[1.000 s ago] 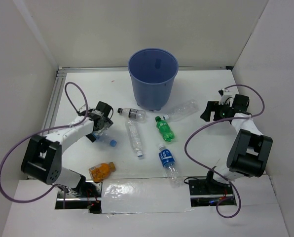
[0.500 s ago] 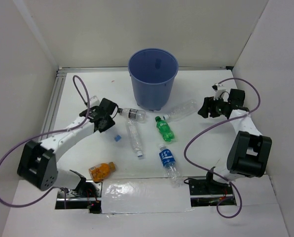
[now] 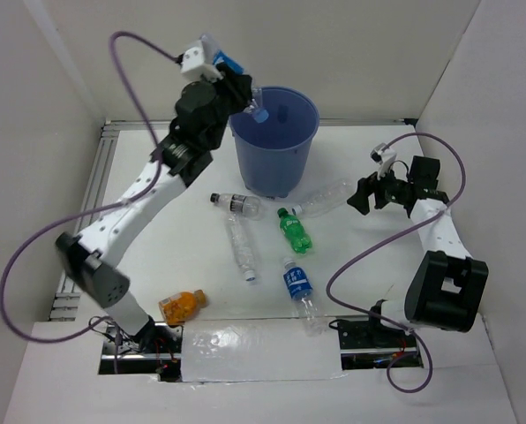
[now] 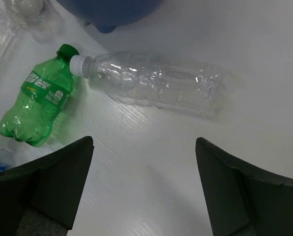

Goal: Put the plastic bottles in the bin

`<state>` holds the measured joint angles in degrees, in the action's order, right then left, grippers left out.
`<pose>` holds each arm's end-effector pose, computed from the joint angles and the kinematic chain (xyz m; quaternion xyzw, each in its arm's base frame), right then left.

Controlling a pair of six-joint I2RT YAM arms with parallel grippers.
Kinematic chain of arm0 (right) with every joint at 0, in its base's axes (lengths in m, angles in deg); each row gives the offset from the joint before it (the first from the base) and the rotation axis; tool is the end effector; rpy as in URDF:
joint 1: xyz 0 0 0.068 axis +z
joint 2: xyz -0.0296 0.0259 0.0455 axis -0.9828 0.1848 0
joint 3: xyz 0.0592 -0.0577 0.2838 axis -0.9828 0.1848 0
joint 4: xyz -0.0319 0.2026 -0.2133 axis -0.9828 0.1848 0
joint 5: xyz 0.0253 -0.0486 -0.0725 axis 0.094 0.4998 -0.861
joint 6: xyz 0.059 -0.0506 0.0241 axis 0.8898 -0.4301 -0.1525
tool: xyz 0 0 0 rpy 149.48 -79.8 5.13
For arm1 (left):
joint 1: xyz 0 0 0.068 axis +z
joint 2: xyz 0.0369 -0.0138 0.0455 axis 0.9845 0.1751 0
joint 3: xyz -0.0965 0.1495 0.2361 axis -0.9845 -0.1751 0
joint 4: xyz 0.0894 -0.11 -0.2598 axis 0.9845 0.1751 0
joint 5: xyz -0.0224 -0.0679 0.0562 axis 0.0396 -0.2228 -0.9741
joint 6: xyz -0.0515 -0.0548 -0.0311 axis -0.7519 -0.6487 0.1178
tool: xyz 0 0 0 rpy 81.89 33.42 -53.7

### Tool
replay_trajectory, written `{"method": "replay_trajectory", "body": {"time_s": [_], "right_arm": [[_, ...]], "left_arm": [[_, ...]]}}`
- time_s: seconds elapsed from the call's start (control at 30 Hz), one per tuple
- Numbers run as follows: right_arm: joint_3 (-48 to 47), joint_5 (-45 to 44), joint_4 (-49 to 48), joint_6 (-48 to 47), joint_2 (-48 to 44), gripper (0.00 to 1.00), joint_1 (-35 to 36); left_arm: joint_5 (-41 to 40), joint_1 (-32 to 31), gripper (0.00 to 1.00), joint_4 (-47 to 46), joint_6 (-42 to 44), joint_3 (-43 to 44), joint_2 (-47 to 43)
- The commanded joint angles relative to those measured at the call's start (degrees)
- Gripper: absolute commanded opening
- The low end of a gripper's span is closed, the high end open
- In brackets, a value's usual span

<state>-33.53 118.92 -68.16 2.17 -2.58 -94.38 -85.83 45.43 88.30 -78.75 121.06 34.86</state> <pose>0.3318 -0.0362 0.2495 -0.2771 0.8172 0.1920 0.4675 0.3661 -0.2125 0.5336 -0.1769 0.6197 -0.2962 0.7049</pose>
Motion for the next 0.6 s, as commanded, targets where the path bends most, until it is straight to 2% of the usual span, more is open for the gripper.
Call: {"method": "replay_trajectory", "body": {"time_s": [0.0,0.03,0.1,0.13,0.23,0.27,0.33,0.37,0.4,0.47,0.57], "right_arm": [[-0.1,2.5,-0.6,-5.1,-3.8,0.93,1.6],[1.2,3.3,-0.6,-9.5,-4.8,0.94,2.3],[2.3,4.3,-0.6,-15.8,-5.7,0.95,2.9],[2.8,5.4,-0.6,-22.8,-6.4,0.97,2.9],[4.3,7.3,0.5,-34.8,-6.9,0.99,3.4],[4.8,7.3,1.0,-43.5,-6.9,0.99,3.4],[4.8,7.9,3.0,-52.9,-4.1,0.99,4.0],[4.8,7.9,3.0,-61.6,-2.9,0.99,4.0],[4.1,7.9,4.0,-65.0,-1.5,0.99,4.6],[1.2,6.6,9.7,-75.9,4.6,0.99,5.9],[-6.1,4.8,17.5,-86.2,13.0,0.99,7.4]], "left_arm": [[-4.4,-0.8,0.08,-3.1,5.4,7.5,11.5],[-5.0,-0.8,0.11,-3.6,6.0,9.3,13.6],[-6.5,-1.3,0.29,-2.2,6.7,14.9,19.3],[-7.2,-1.3,0.53,-1.2,7.4,17.0,21.0],[-7.2,-1.3,0.86,3.0,8.3,25.0,26.5],[-6.4,-1.3,0.98,4.7,9.0,26.4,27.1],[-5.7,-1.3,1.00,4.7,9.6,28.0,27.1],[-5.7,-1.3,1.00,4.7,10.3,28.0,26.0],[-5.7,-1.3,1.00,4.7,11.3,28.0,25.0],[-6.5,-2.7,1.00,6.7,12.5,27.4,20.6],[-8.8,-4.8,1.00,11.1,13.6,18.8,12.7]]}}
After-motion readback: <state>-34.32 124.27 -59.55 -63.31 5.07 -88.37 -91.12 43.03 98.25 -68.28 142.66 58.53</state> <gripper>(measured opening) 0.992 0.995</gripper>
